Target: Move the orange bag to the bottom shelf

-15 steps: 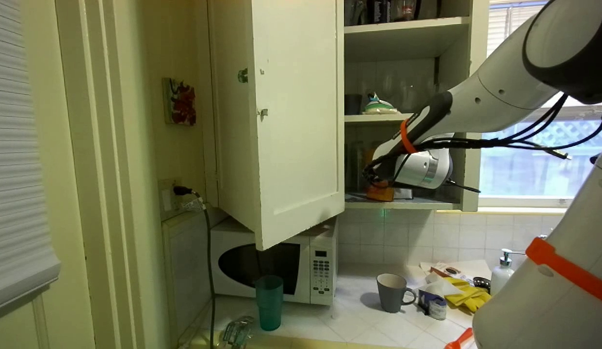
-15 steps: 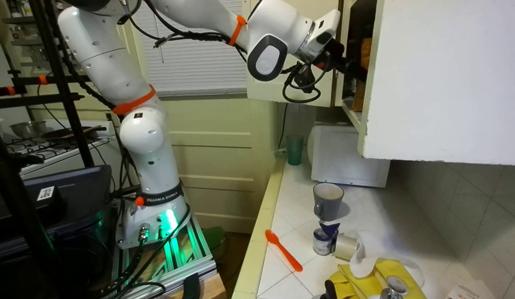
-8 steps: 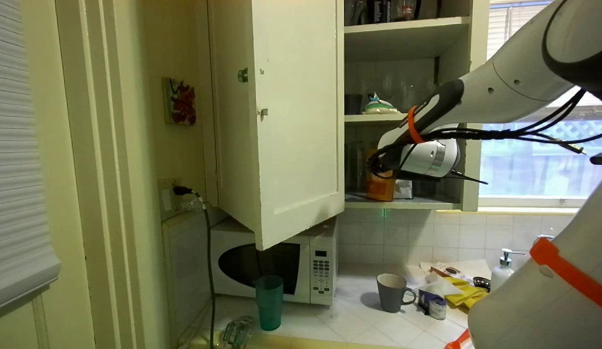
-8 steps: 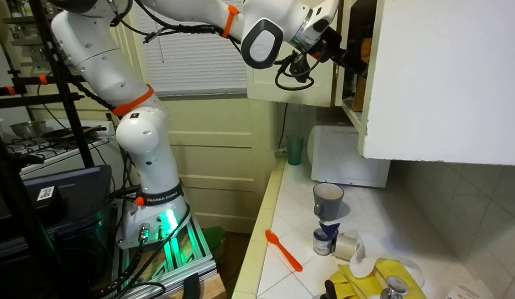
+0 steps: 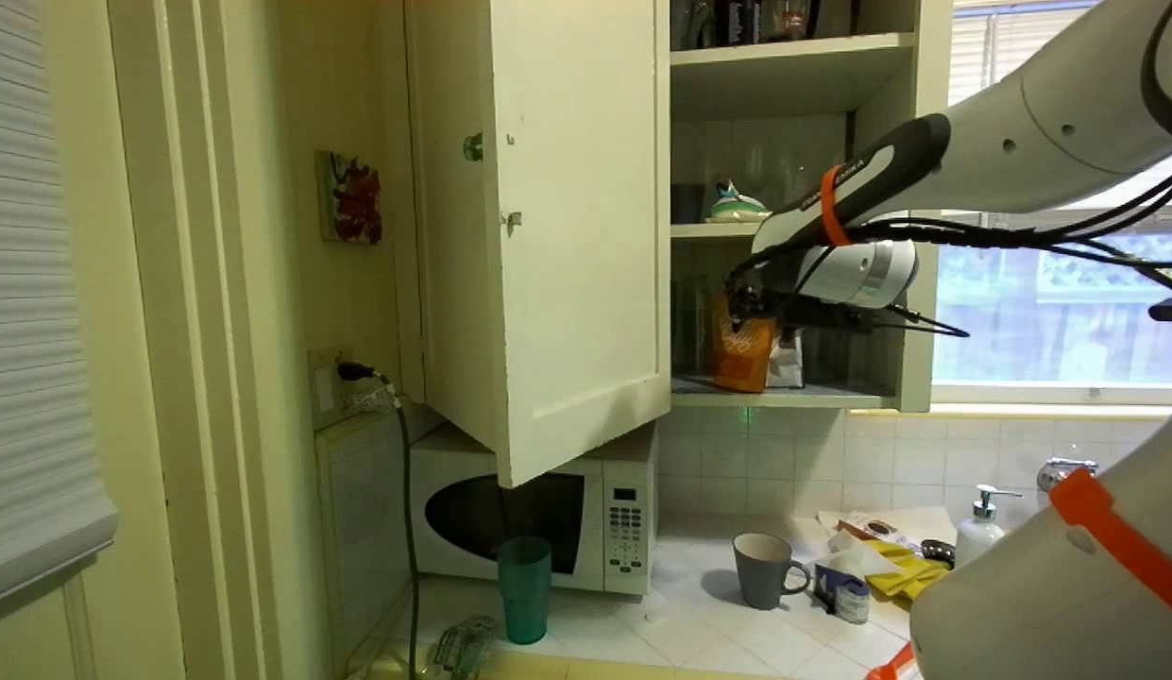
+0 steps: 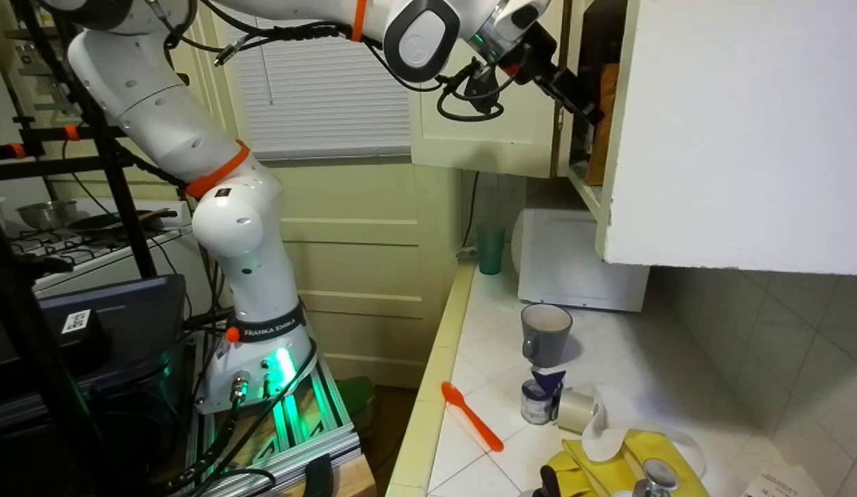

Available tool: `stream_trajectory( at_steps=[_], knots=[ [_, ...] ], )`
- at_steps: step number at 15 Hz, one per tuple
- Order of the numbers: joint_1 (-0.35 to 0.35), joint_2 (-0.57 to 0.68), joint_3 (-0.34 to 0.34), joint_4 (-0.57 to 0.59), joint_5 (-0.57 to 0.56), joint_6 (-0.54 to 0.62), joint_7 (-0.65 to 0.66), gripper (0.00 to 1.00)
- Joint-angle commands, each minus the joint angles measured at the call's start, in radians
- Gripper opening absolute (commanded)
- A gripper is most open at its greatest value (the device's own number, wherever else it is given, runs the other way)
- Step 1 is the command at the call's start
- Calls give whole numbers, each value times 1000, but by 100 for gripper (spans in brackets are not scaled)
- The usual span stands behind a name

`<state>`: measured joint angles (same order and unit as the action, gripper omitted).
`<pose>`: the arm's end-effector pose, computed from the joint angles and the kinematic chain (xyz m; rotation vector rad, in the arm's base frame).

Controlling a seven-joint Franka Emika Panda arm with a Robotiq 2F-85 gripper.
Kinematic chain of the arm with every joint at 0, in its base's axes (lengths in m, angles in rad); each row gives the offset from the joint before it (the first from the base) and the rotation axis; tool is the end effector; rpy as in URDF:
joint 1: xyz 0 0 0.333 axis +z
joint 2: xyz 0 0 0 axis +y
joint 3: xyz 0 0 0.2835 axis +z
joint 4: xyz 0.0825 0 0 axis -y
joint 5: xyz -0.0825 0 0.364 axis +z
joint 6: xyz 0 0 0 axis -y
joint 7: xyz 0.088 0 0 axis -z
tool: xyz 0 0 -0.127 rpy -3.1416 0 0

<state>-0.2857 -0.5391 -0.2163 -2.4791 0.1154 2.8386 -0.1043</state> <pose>0.3883 -0.2309 0.5472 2.6748 -0.7034 1.3321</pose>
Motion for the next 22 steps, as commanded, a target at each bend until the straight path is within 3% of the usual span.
stream_trajectory(
  at_steps=[1, 14, 22],
  knots=[
    [-35, -57, 8, 13, -64, -121, 45, 100],
    [-73, -128, 30, 81, -148, -402, 124, 100],
    [-76, -127, 33, 111, -170, -488, 164, 100]
  ],
)
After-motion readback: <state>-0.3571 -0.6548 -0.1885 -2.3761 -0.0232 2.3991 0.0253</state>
